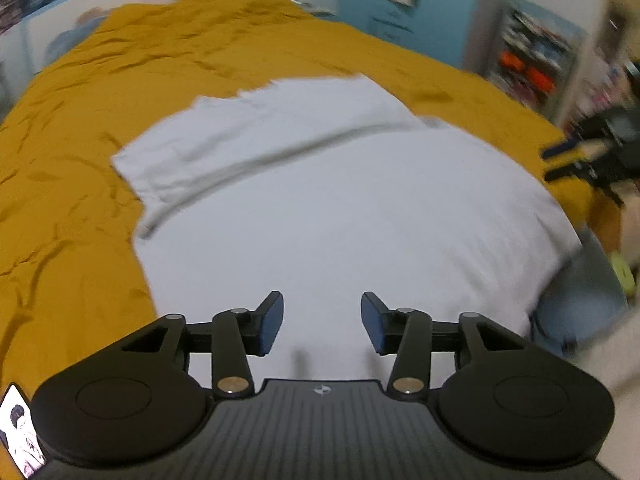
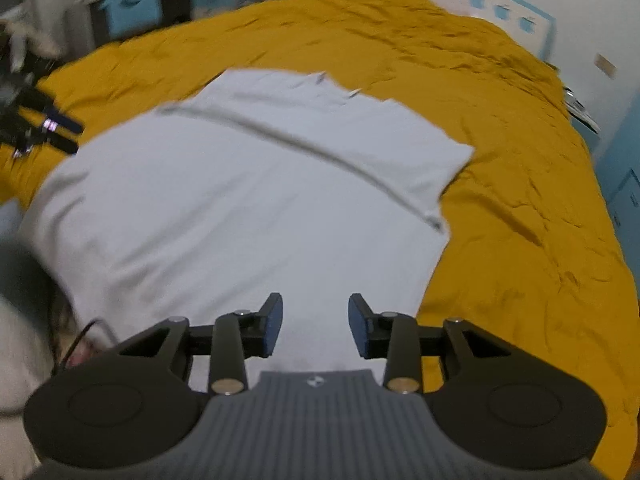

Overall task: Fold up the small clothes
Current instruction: 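Grasp the hem with both grippers and lift it toward the collar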

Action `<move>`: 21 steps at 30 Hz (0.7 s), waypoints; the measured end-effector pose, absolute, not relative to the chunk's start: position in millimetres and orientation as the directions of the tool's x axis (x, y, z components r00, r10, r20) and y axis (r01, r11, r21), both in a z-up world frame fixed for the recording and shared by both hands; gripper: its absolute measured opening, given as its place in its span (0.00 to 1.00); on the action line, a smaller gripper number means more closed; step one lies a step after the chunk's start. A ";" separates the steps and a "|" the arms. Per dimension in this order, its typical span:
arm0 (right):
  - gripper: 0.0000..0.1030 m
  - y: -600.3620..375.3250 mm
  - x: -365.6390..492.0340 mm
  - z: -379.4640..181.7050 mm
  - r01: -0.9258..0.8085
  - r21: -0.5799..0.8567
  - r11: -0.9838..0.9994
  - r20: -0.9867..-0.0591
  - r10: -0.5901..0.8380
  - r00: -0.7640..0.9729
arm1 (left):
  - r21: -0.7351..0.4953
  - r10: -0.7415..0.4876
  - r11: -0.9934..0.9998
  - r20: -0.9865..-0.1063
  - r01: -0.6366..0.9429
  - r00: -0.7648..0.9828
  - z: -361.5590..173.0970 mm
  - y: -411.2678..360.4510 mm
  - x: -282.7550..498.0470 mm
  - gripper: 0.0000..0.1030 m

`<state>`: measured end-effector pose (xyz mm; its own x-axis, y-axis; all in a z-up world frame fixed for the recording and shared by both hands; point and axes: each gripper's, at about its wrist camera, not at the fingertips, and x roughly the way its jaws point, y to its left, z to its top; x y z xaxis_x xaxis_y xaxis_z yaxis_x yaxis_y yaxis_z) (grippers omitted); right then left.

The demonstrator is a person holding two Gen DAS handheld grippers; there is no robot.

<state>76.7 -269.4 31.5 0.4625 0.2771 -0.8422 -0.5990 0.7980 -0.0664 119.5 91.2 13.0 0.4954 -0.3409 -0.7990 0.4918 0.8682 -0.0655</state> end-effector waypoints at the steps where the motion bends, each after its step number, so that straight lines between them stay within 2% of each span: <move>1: 0.32 -268.7 68.3 28.9 -0.617 -0.069 0.784 -0.847 0.280 0.451 | -0.055 -0.342 0.853 -0.810 0.519 0.476 9.9 87.1 112.6 0.54; 4: 0.34 -264.4 43.8 19.0 -0.666 -0.082 0.742 -0.865 0.279 0.417 | -0.016 -0.335 0.808 -0.834 0.589 0.438 0.6 76.8 92.1 0.62; 6: 0.39 -261.1 31.8 12.3 -0.697 -0.094 0.711 -0.875 0.276 0.399 | 0.006 -0.327 0.784 -0.846 0.621 0.421 -5.8 72.0 80.0 0.71; 7: 0.43 -259.7 24.8 9.1 -0.714 -0.099 0.694 -0.880 0.274 0.388 | 0.010 -0.325 0.775 -0.851 0.632 0.412 -8.6 70.7 75.4 0.73; 11: 0.57 -255.7 3.7 -3.9 -0.759 -0.163 0.630 -0.896 0.228 0.382 | 0.085 -0.251 0.747 -0.882 0.660 0.398 -24.9 64.6 57.7 0.74; 17: 0.65 -264.4 -2.3 -23.4 -0.781 -0.242 0.576 -0.911 0.143 0.387 | 0.284 -0.087 0.683 -0.883 0.673 0.461 -54.0 51.0 40.4 0.75; 21: 0.68 -263.3 -4.5 -31.4 -0.797 -0.281 0.535 -0.901 0.140 0.412 | 0.404 0.000 0.597 -0.864 0.693 0.503 -74.6 39.1 31.6 0.84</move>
